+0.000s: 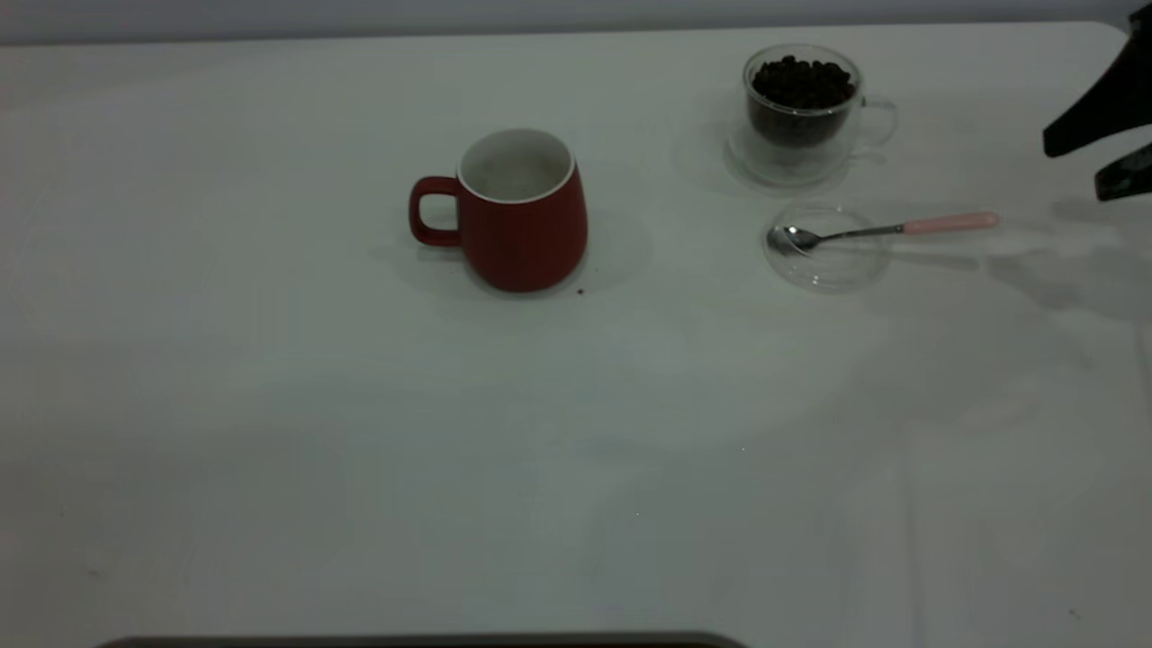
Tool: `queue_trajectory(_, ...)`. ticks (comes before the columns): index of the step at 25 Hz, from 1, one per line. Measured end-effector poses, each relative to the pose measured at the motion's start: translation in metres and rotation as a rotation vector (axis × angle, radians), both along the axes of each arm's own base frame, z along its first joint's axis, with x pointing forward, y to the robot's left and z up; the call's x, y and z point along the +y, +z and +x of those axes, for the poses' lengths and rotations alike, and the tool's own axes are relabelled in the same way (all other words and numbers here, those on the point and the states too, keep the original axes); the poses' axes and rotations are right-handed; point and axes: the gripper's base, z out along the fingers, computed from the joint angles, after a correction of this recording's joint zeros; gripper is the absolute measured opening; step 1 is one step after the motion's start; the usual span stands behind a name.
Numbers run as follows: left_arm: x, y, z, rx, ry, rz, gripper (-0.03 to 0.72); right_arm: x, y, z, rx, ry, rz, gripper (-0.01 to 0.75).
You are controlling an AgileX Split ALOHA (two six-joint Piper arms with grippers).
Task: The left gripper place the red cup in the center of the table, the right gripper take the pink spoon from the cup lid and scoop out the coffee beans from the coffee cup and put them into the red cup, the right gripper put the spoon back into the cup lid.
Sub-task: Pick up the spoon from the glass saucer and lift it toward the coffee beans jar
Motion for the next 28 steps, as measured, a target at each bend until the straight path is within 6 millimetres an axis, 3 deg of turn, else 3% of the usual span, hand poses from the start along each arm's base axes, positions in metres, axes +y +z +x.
queue_trajectory(7,0.0,0.0,0.0,0.0,0.0,0.0,0.586,-0.008,-0.036,0.013,0.013,0.042,0.178,0.591)
queue_trajectory(16,0.0,0.0,0.0,0.0,0.0,0.0,0.586,0.004,-0.056,0.01,0.019,0.059,0.306,0.591)
queue_trajectory(21,0.0,0.0,0.0,0.001,0.0,0.0,0.586,0.021,-0.073,0.008,0.049,0.091,0.322,0.591)
queue_trajectory(28,0.0,0.0,0.0,0.001,0.0,0.0,0.586,0.047,-0.079,0.013,0.038,0.118,0.345,0.591)
